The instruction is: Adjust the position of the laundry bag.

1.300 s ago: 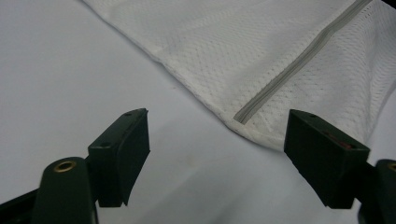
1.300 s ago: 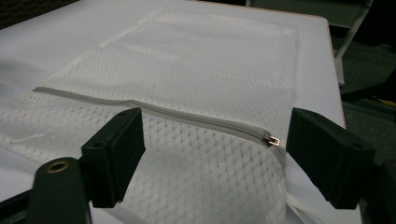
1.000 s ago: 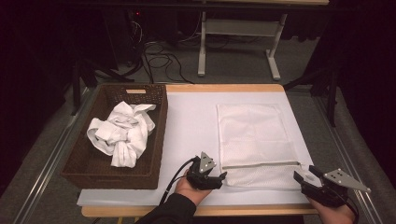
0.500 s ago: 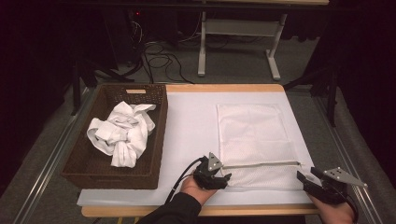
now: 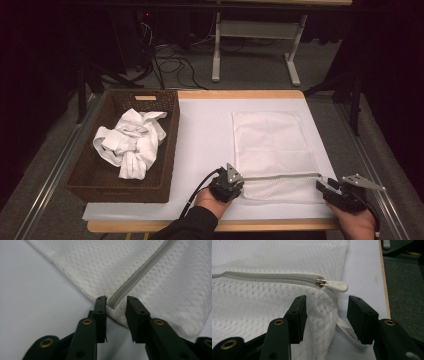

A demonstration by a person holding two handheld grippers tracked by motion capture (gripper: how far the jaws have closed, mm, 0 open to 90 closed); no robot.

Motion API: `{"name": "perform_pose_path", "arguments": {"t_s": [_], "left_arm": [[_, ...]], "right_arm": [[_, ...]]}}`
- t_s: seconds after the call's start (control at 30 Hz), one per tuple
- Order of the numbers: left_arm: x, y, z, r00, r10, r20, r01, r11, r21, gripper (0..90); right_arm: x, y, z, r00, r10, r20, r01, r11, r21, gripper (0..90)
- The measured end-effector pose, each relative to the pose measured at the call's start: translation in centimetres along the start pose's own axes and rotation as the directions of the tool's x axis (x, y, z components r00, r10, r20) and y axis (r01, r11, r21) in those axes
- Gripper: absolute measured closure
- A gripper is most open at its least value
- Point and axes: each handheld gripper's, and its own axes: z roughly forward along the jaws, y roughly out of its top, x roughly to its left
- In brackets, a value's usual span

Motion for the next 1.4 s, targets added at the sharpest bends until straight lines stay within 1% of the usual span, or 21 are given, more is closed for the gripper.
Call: {"name": "perform_pose_path", "arguments": {"t_s": [0.07, 0.13, 0.23, 0.27, 0.3, 0.4, 0.47, 0.57, 0.63, 0.67, 0.7, 0.77, 0.8, 0.87, 0.9, 0.97, 1.0, 1.1, 1.23, 1.33, 1.4], "left_arm": [[-0.1, 0.0, 0.0, 1.0000, 0.007, 0.006, -0.007, 1.0000, -0.003, 82.1], [-0.2, 0.0, 0.0, 0.9998, 0.019, 0.009, -0.019, 0.9998, -0.004, 85.2], [-0.2, 0.0, 0.0, 0.9997, 0.024, 0.006, -0.024, 0.9997, -0.005, 86.2], [-0.2, 0.0, 0.0, 0.9997, 0.024, 0.006, -0.024, 0.9997, -0.005, 86.4], [-0.1, 0.0, 0.0, 0.9996, 0.026, 0.008, -0.025, 0.9997, -0.004, 86.5], [0.0, 0.0, 0.0, 0.9996, 0.028, -0.002, -0.028, 0.9996, -0.004, 86.6], [0.3, -0.1, -0.2, 0.9996, 0.021, -0.020, -0.021, 0.9998, -0.004, 86.7], [0.7, -0.1, -0.3, 0.9993, 0.015, -0.035, -0.015, 0.9999, -0.005, 86.6], [1.5, -0.3, -0.5, 0.9985, -0.008, -0.054, 0.007, 1.0000, -0.006, 86.6], [1.5, -0.3, -0.5, 0.9985, -0.008, -0.054, 0.007, 1.0000, -0.006, 86.6], [2.1, -0.4, -0.6, 0.9979, -0.023, -0.060, 0.023, 0.9997, -0.006, 86.6], [2.3, -0.4, -0.7, 0.9974, -0.027, -0.067, 0.027, 0.9996, -0.006, 86.5], [2.5, -0.5, -0.8, 0.9966, -0.029, -0.077, 0.029, 0.9996, -0.007, 86.5], [2.9, -0.6, -1.0, 0.9951, -0.031, -0.094, 0.030, 0.9995, -0.006, 86.5], [3.4, -0.7, -1.2, 0.9935, -0.050, -0.102, 0.049, 0.9988, -0.011, 86.5], [3.6, -0.8, -1.4, 0.9927, -0.057, -0.107, 0.056, 0.9984, -0.014, 86.6], [4.0, -1.0, -1.6, 0.9909, -0.069, -0.115, 0.068, 0.9976, -0.017, 86.5], [4.4, -1.3, -1.9, 0.9888, -0.080, -0.126, 0.079, 0.9968, -0.014, 86.5], [4.7, -1.6, -2.3, 0.9855, -0.094, -0.141, 0.093, 0.9955, -0.016, 86.5], [4.8, -1.8, -2.6, 0.9840, -0.101, -0.147, 0.100, 0.9949, -0.017, 86.4], [4.8, -2.2, -3.0, 0.9810, -0.105, -0.163, 0.105, 0.9944, -0.014, 86.5]], "right_arm": [[0.0, 0.1, 0.4, 0.9999, 0.013, -0.004, -0.013, 1.000, 0.020, 53.0], [-0.1, 0.1, 0.5, 1.0000, 0.005, -0.007, -0.005, 1.000, 0.026, 53.7], [0.2, 0.3, 0.8, 0.9998, -0.018, 0.004, 0.018, 0.999, 0.036, 71.3], [0.2, 0.3, 0.8, 0.9998, -0.018, 0.004, 0.018, 0.999, 0.036, 71.3], [0.6, 0.4, 0.9, 0.9996, -0.026, 0.005, 0.026, 0.999, 0.040, 82.6], [1.0, 0.5, 0.8, 0.9990, -0.045, -0.005, 0.045, 0.998, 0.041, 85.8], [1.7, 0.5, 0.9, 0.9979, -0.064, -0.013, 0.064, 0.997, 0.039, 86.6], [2.1, 0.4, 0.9, 0.9970, -0.074, -0.020, 0.075, 0.997, 0.034, 86.6], [2.6, 0.4, 1.0, 0.9956, -0.088, -0.034, 0.089, 0.996, 0.029, 86.6], [2.6, 0.4, 1.0, 0.9956, -0.088, -0.034, 0.089, 0.996, 0.029, 86.6], [3.0, 0.5, 1.0, 0.9949, -0.094, -0.037, 0.095, 0.995, 0.026, 86.6], [3.1, 0.5, 1.1, 0.9938, -0.104, -0.039, 0.105, 0.994, 0.020, 86.6], [3.3, 0.5, 1.1, 0.9941, -0.098, -0.045, 0.100, 0.995, 0.023, 86.6], [3.9, 0.7, 1.2, 0.9918, -0.114, -0.057, 0.115, 0.993, 0.021, 86.6], [4.1, 0.7, 1.3, 0.9915, -0.115, -0.060, 0.116, 0.993, 0.020, 86.6], [4.3, 0.8, 1.4, 0.9904, -0.123, -0.063, 0.124, 0.992, 0.018, 86.6], [4.7, 0.9, 1.6, 0.9894, -0.128, -0.068, 0.130, 0.991, 0.025, 86.5], [5.2, 1.1, 2.0, 0.9854, -0.152, -0.076, 0.155, 0.988, 0.026, 86.6], [5.7, 1.4, 2.4, 0.9838, -0.155, -0.090, 0.158, 0.987, 0.026, 86.6], [6.0, 1.6, 2.7, 0.9786, -0.176, -0.105, 0.180, 0.983, 0.025, 86.5], [6.2, 1.7, 2.6, 0.9775, -0.176, -0.116, 0.180, 0.983, 0.021, 86.6]]}}
